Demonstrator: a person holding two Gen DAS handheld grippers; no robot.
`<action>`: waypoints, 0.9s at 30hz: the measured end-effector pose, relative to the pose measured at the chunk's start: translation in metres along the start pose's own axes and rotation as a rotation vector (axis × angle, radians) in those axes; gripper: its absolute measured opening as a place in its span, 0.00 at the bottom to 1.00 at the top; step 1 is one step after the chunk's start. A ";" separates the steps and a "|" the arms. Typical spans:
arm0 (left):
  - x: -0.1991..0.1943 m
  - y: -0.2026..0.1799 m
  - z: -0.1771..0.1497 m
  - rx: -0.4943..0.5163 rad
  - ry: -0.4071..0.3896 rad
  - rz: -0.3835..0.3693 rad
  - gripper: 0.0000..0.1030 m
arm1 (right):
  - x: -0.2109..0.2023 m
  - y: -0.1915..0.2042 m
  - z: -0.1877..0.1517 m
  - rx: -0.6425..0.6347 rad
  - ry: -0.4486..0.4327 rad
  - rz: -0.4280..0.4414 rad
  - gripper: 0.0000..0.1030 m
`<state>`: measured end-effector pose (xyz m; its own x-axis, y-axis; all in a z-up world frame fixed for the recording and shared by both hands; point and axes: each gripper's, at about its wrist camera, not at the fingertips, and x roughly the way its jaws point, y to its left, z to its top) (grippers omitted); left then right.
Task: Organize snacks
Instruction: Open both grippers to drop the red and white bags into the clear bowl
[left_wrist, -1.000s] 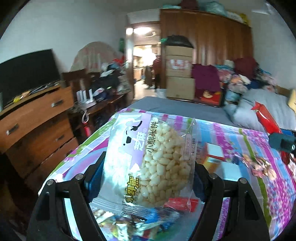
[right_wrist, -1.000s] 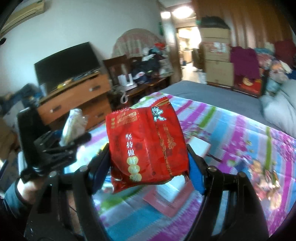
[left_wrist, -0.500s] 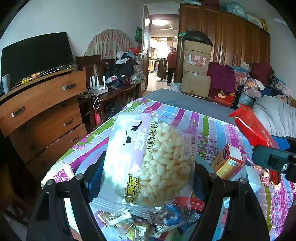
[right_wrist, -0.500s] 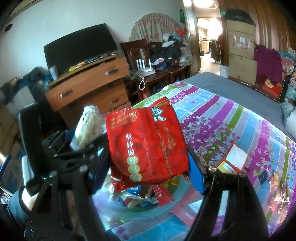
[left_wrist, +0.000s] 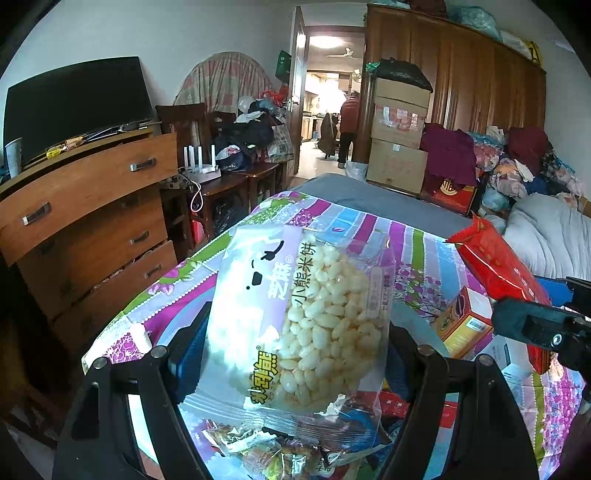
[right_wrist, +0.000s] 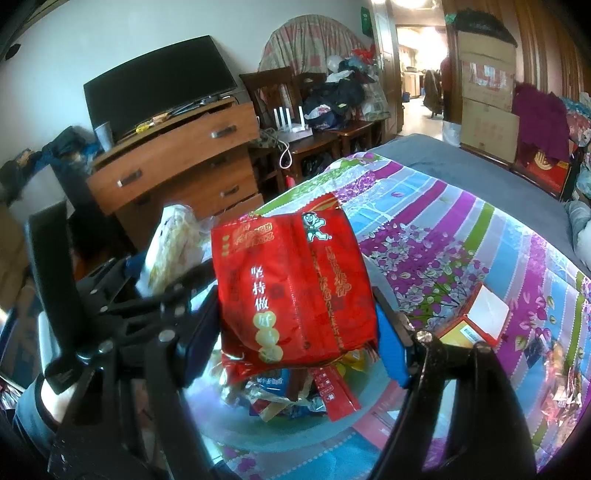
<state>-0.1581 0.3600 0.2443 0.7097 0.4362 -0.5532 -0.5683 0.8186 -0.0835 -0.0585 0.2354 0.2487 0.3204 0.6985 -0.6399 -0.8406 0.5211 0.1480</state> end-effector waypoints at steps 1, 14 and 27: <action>0.001 0.001 -0.001 -0.001 0.001 0.001 0.77 | 0.001 -0.001 0.000 0.000 0.001 0.001 0.73; 0.012 0.006 -0.002 -0.001 0.016 0.014 0.77 | 0.012 -0.002 0.001 0.002 0.015 0.010 0.74; 0.016 0.004 -0.004 -0.001 0.018 0.031 0.80 | 0.025 0.000 0.001 -0.001 0.024 -0.005 0.78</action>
<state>-0.1511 0.3690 0.2316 0.6844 0.4546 -0.5700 -0.5903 0.8043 -0.0673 -0.0500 0.2535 0.2339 0.3136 0.6840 -0.6587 -0.8397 0.5237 0.1440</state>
